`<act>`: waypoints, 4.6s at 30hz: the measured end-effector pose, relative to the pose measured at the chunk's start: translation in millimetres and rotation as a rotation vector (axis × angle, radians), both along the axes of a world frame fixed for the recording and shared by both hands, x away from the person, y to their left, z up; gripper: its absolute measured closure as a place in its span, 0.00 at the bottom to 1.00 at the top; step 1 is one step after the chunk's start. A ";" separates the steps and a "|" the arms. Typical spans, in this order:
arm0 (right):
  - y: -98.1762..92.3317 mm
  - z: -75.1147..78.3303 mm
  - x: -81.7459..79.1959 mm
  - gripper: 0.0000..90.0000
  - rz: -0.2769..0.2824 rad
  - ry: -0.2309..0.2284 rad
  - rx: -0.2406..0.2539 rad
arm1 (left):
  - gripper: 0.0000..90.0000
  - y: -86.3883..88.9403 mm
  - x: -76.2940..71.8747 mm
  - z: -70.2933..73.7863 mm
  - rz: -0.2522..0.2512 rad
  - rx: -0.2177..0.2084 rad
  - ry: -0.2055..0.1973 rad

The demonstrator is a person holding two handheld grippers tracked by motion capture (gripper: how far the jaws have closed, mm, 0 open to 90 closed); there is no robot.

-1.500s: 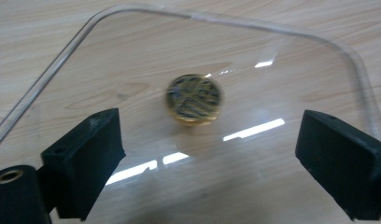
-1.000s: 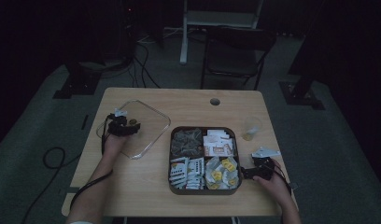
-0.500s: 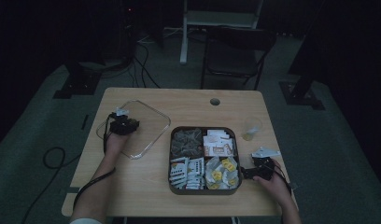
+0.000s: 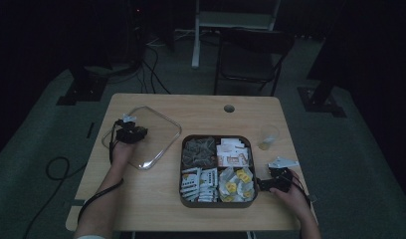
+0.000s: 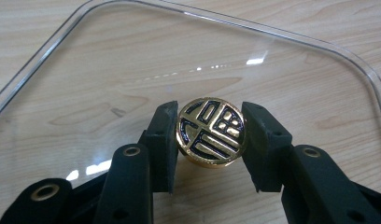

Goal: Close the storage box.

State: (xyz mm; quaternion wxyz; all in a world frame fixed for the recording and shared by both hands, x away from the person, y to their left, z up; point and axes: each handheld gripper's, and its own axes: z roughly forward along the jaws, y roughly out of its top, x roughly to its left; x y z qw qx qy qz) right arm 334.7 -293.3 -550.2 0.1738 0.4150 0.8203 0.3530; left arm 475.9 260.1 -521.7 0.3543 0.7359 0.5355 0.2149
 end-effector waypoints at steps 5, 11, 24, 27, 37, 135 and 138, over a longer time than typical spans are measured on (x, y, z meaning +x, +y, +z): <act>0.0 0.0 0.0 0.13 0.000 0.000 0.000 | 0.66 1.1 -4.8 11.1 -0.012 -0.008 -0.010; 0.0 0.0 0.0 0.13 0.000 0.000 0.000 | 0.66 -2.8 -12.2 29.0 -0.053 -0.025 -0.035; 0.0 0.0 0.0 0.13 0.000 0.000 0.000 | 0.66 -24.8 -29.7 56.2 -0.176 -0.054 -0.059; 0.0 0.0 -0.1 0.13 -0.001 0.000 0.000 | 0.66 -32.8 -32.5 58.9 -0.211 -0.047 -0.065; 0.0 0.0 0.0 0.13 0.000 0.000 0.000 | 0.66 -58.7 -39.2 65.6 -0.305 -0.037 -0.069; -0.2 -0.1 0.1 0.13 0.002 -0.002 -0.001 | 0.66 -235.2 -86.1 51.2 -0.991 0.008 0.016; -0.1 -0.1 0.1 0.13 0.001 -0.002 -0.001 | 0.66 -236.0 -83.4 49.4 -0.997 0.025 0.023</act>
